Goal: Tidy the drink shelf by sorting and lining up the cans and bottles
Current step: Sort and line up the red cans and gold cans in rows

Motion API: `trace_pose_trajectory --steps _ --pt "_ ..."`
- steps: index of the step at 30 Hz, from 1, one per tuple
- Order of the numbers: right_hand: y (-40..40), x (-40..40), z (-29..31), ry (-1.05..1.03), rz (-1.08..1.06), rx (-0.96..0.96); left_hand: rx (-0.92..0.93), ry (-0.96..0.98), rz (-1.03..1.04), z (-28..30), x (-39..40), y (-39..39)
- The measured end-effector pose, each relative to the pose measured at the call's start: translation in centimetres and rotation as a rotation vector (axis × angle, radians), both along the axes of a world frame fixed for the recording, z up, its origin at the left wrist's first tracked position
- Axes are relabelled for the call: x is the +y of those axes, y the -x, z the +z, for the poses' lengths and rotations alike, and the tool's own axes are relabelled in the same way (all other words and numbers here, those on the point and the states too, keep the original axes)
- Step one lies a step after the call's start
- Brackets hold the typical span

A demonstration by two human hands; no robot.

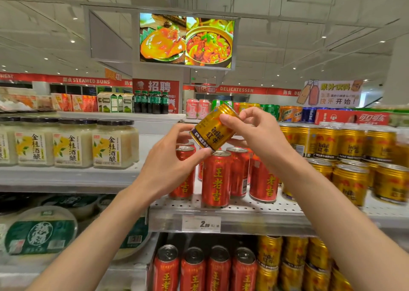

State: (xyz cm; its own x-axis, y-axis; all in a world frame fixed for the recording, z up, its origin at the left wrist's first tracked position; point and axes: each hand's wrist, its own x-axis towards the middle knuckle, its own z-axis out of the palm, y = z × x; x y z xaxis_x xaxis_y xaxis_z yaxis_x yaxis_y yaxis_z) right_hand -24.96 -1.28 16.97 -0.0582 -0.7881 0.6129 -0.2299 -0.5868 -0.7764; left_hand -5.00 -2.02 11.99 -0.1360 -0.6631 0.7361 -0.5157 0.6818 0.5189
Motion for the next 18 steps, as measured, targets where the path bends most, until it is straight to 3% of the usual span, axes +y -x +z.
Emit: trace_pose_trajectory --steps 10,18 --pt "3.4 7.3 -5.1 -0.090 0.021 -0.167 0.019 0.091 -0.152 -3.6 3.7 2.5" --pt "12.1 10.8 -11.3 -0.192 -0.051 -0.244 0.038 -0.034 -0.237 -9.6 6.6 11.6"
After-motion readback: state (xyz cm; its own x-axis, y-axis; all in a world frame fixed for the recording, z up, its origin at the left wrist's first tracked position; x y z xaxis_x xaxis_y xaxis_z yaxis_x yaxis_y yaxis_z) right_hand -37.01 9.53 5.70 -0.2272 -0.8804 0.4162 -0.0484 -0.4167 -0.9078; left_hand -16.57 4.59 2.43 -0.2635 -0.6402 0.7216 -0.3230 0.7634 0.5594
